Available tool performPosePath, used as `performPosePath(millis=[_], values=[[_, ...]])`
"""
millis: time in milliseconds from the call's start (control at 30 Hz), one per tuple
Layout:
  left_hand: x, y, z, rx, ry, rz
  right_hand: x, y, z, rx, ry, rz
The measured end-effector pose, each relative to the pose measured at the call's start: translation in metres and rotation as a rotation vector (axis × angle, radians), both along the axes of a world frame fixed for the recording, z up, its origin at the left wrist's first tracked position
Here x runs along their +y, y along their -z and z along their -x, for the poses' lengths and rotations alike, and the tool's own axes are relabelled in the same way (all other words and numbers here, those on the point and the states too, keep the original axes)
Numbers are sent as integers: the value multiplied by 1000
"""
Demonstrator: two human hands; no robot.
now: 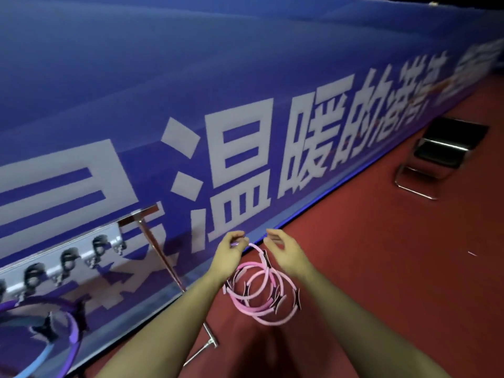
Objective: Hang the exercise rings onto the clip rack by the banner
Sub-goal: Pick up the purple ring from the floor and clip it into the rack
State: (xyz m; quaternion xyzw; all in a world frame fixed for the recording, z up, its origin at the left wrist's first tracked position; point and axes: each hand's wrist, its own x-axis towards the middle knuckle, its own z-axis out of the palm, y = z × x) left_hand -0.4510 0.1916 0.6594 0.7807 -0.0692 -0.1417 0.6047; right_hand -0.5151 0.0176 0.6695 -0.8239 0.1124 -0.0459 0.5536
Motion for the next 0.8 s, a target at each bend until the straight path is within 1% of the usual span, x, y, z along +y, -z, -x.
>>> performPosePath(millis=[167,333,467,667,800], values=[[-60,1,-6,23,77,-39,-59,16,7,17,98,-23],[-104,9,-31,43,99,-21,-93,29,-14,13,155,-67],[-135,18,-69,68,102,1,-117,32,-52,32,144,-75],[-171,29,-143,138,70,46,-157,35,-124,110,116,-16],[-189,37,-198,168,45,70,-177,38,-171,122,105,20]])
